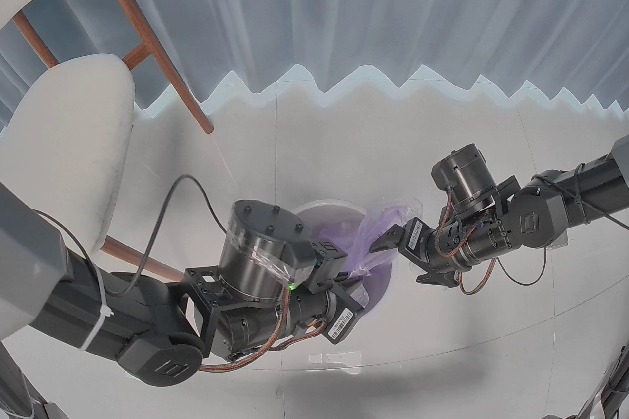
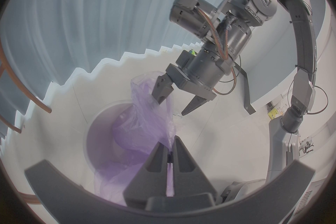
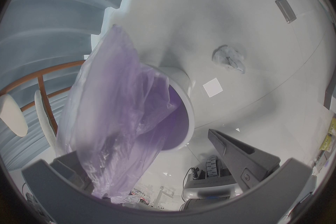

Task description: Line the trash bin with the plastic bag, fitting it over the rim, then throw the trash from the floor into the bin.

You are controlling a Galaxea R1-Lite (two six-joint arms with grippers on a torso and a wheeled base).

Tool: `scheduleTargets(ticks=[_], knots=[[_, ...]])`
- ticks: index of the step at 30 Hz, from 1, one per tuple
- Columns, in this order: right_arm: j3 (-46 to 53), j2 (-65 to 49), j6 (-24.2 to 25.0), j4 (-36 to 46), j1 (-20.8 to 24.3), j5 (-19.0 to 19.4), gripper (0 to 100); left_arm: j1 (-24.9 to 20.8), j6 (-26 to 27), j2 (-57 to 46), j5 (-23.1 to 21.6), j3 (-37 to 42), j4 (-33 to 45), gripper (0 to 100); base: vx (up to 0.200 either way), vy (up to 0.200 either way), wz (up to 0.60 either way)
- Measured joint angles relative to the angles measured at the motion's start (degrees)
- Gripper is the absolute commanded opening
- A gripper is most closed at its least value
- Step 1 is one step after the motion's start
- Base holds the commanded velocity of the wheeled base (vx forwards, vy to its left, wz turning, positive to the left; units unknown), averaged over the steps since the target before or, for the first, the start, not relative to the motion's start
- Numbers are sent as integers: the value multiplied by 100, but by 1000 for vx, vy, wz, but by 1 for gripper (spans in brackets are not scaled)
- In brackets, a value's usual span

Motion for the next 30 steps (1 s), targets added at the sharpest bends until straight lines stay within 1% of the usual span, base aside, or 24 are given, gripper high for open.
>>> scheduleTargets(ticks=[3, 4, 7, 11, 18, 19, 23, 30], knots=[[22, 1, 4, -10, 11, -2, 100, 11, -2, -11, 2, -15, 2, 0, 0, 0, 0], [22, 11, 15, -16, 23, -7, 0, 10, -5, -13, 5, -15, 0, 0, 0, 0, 0], [-9, 30, 63, -29, 48, -20, 0, -17, -11, -24, 5, -12, 2, 0, 0, 0, 0], [-74, 52, 302, -38, 163, -54, 0, -43, -11, -80, 2, 63, 2, 0, 0, 0, 0], [-166, 76, 356, -35, 339, -68, 0, -56, -177, -154, 2, 168, 0, 0, 0, 0, 0], [-171, 76, 354, -38, 343, -77, 0, -56, -202, -160, 0, 178, -2, 100, 0, 0, 0], [-168, 74, 346, -35, 360, -101, 0, -61, -325, -173, 13, 195, -2, 100, 0, 0, 0], [-76, -16, 244, -38, 301, -126, 0, -84, -1281, -306, 474, 256, 60, 100, 0, 0, 0]])
